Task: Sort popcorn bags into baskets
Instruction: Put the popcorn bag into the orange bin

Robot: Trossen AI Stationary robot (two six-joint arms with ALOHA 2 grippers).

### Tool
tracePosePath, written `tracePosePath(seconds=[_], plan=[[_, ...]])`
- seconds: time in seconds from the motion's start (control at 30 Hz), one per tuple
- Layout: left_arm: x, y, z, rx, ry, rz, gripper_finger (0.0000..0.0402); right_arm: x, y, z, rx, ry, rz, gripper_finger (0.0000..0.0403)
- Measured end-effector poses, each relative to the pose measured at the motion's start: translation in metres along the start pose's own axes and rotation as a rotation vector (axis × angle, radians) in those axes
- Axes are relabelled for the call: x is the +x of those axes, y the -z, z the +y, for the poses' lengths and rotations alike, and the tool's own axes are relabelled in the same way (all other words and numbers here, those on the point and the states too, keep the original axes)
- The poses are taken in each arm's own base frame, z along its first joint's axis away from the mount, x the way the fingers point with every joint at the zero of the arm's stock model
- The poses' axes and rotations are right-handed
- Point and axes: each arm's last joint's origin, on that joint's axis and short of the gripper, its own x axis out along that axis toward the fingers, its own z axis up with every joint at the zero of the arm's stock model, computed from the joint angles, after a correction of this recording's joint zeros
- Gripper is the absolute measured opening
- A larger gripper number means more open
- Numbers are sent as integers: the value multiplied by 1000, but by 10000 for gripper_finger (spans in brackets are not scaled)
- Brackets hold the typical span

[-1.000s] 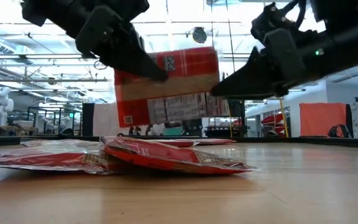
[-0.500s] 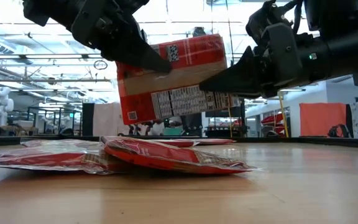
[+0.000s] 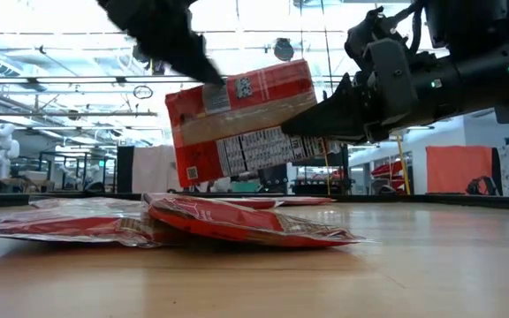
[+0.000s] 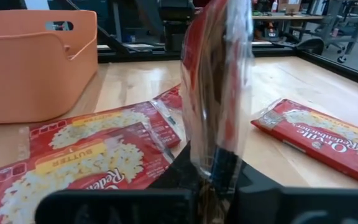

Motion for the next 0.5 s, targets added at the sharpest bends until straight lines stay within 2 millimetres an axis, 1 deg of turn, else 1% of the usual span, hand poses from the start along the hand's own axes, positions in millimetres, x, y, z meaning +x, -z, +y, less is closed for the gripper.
tracePosePath(seconds=[0.07, 0.13, 0.23, 0.3, 0.37, 0.5], plan=[[-1, -10, 5, 8, 5, -13, 240, 0, 0, -1, -2, 2, 0, 5], [-2, -15, 10, 17, 34, -9, 241, 0, 0, 0, -3, -4, 1, 6], [5, -26, 17, 46, 77, 9, 233, 0, 0, 0, -2, -24, 6, 7], [9, -31, 21, 76, 97, 98, 225, 0, 0, 0, -2, -23, 8, 8], [16, -42, 22, 91, 101, 143, 216, 1, 1, 0, -4, -20, 12, 8], [36, -46, 17, 119, 113, 269, 202, 1, 1, -1, -6, -15, 17, 8]])
